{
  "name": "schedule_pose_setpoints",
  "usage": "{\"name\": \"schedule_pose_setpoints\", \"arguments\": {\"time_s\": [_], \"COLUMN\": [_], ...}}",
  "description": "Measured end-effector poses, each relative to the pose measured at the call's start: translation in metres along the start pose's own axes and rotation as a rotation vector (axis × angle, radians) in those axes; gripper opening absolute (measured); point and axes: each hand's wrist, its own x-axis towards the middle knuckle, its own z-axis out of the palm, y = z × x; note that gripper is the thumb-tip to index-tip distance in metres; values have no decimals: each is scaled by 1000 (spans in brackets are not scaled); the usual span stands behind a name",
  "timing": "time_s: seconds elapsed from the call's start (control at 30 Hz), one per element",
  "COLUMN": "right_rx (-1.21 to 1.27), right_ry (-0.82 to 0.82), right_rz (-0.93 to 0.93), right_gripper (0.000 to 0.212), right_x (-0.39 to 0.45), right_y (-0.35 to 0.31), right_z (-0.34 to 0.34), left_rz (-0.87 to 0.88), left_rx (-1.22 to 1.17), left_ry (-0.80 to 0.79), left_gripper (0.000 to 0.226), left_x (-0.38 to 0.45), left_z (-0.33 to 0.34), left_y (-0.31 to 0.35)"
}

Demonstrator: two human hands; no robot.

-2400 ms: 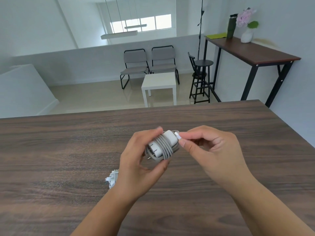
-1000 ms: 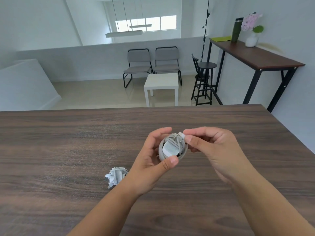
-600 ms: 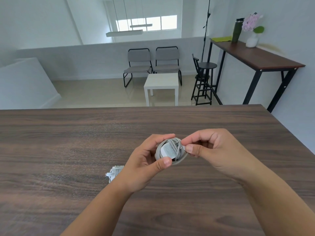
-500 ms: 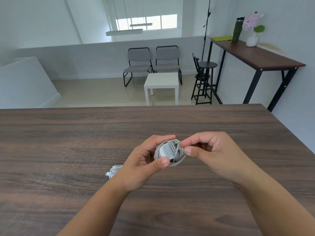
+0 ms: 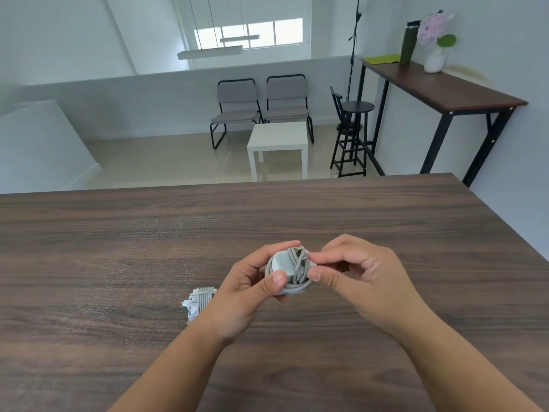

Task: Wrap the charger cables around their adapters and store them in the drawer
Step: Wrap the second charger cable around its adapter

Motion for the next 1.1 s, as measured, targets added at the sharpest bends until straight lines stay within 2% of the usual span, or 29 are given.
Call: {"name": "schedule_pose_setpoints", "arguments": {"time_s": [0.2, 0.4, 0.7, 0.97, 1.1], "right_rx": [66, 73, 202, -15, -77], "right_ry": [-89, -31, -41, 22, 91], "right_rz": [81, 39, 19, -32, -18], "right_gripper": [24, 22, 16, 13, 18], "right_x": [1, 2, -3, -9, -13], "right_y": [2, 7, 18, 19, 17], "right_z": [-8, 0, 1, 0, 0], "left_rz": [41, 107, 76, 111, 138], "left_rx": [99, 157, 235, 511, 581], "left_ry": [28, 25, -28, -80, -48], "left_gripper": [60, 64, 62, 57, 57], "left_x": [1, 2, 0, 0, 0], "left_z": [4, 3, -2, -8, -5], "left_y": [0, 2, 3, 8, 7]}}
